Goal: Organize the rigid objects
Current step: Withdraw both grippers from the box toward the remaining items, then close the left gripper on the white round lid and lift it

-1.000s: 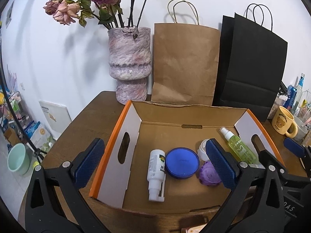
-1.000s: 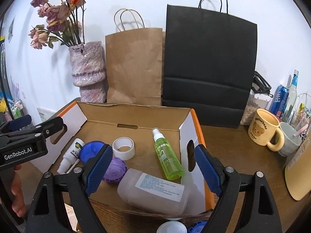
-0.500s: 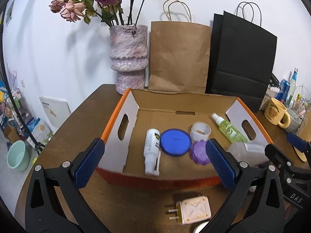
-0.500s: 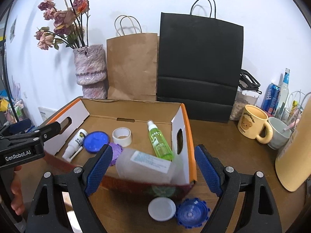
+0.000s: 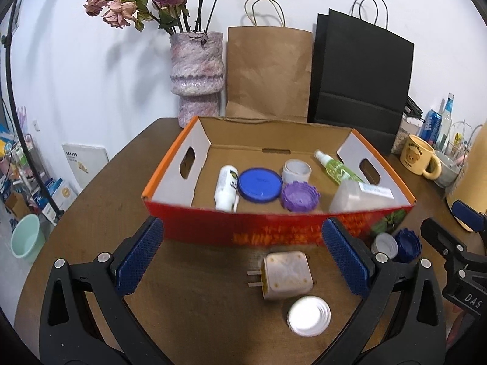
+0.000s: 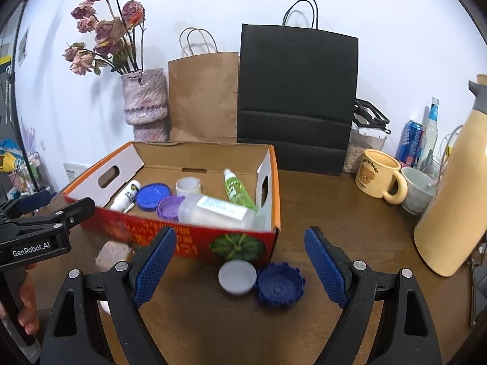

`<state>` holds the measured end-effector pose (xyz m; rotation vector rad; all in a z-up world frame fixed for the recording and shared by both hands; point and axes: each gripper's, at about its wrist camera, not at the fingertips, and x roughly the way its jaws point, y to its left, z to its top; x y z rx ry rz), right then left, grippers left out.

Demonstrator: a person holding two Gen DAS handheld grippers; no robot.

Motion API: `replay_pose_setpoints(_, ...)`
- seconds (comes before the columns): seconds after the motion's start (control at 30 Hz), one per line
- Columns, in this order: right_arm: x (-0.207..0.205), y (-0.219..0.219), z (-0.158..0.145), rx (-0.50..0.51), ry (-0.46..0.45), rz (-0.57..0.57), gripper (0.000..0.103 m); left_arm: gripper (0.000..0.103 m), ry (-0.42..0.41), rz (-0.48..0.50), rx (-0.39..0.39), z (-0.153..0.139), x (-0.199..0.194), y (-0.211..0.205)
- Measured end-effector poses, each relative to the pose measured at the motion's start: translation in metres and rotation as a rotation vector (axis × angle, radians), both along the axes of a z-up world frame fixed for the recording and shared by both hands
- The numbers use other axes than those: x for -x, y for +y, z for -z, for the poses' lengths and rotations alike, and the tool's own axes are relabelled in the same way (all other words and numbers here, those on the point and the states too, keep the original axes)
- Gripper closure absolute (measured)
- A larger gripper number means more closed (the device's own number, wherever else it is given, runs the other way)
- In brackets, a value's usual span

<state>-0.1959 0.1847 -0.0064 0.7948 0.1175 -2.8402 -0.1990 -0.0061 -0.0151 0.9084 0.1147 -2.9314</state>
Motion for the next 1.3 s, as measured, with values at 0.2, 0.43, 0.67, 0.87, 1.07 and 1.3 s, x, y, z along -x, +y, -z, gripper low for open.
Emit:
replay_pose_setpoints(0.2, -0.018, 0.008, 0.006, 0.005, -0.011, -0.019, 0.013, 0.0, -0.032, 0.013, -0.007, 0.009, -0.015, 0.008)
replay_pose_setpoints(0.43, -0.032, 0.025, 0.015, 0.021, -0.04, -0.025, 0.013, 0.0, -0.083, 0.043, -0.004, 0.023, -0.032, 0.023)
replay_pose_setpoints(0.67, -0.042, 0.039, 0.024, 0.007, -0.074, -0.018, 0.013, 0.0, -0.166, 0.06, 0.011, 0.04, -0.038, 0.037)
replay_pose_setpoints(0.87, -0.043, 0.048, 0.026, 0.011, -0.091, 0.005, 0.013, 0.0, -0.229, 0.029, 0.04, 0.054, -0.03, 0.045)
replay_pose_setpoints(1.07, -0.04, 0.047, 0.032, 0.01, -0.115, 0.012, 0.013, 0.001, -0.265, 0.002, 0.012, 0.061, -0.023, 0.048)
replay_pose_setpoints(1.3, -0.036, 0.044, 0.038, -0.001, -0.138, 0.019, 0.013, 0.021, -0.289, 0.032, 0.008, 0.066, -0.017, 0.061)
